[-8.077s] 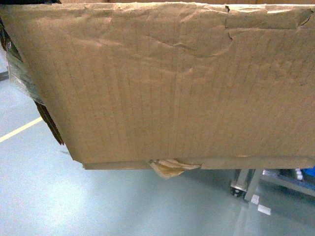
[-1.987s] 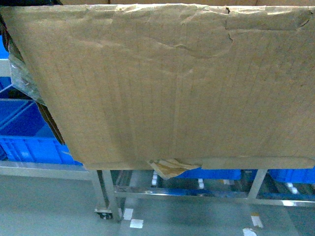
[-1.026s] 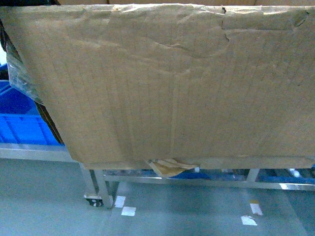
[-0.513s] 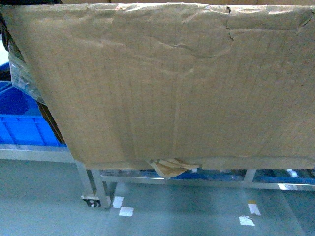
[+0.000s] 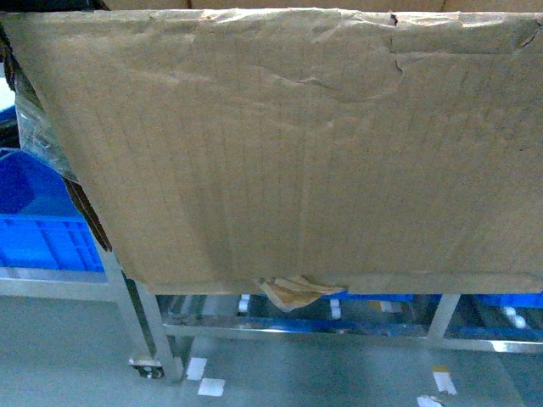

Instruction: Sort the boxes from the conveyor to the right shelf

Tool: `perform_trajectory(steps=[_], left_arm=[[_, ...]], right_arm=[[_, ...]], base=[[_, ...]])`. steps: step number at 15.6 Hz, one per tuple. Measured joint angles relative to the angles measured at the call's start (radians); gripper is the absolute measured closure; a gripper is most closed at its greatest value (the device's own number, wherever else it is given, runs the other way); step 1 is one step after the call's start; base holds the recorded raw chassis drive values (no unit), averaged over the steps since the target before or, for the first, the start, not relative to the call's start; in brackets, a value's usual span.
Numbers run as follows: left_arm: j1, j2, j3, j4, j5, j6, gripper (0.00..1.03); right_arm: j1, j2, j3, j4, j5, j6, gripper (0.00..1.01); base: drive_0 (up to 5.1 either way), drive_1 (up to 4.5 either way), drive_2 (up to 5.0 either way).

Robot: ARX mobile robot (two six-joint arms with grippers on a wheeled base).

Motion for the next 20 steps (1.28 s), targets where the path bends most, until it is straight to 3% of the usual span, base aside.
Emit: perform_trajectory(steps=[13,18,20], left_arm=[[0.0,0.0,0.0,0.002,0.0,0.0,0.99],[0.004,0.003,0.0,0.0,0.0,0.0,0.99],[0.004,0.003,0.0,0.001,0.0,0.0,0.99]], right_arm=[[0.0,0.0,0.0,0.002,-0.002,0.0,0.99],[0.005,0.005,0.0,0.003,0.002,0.0,0.99],[0.005,0.003,0.0,0.003,0.002,0.0,0.99]], base=[[0.1,4.31,-4.1],[0.0,0.28,-0.3],[-4.5,4.1,0.3]])
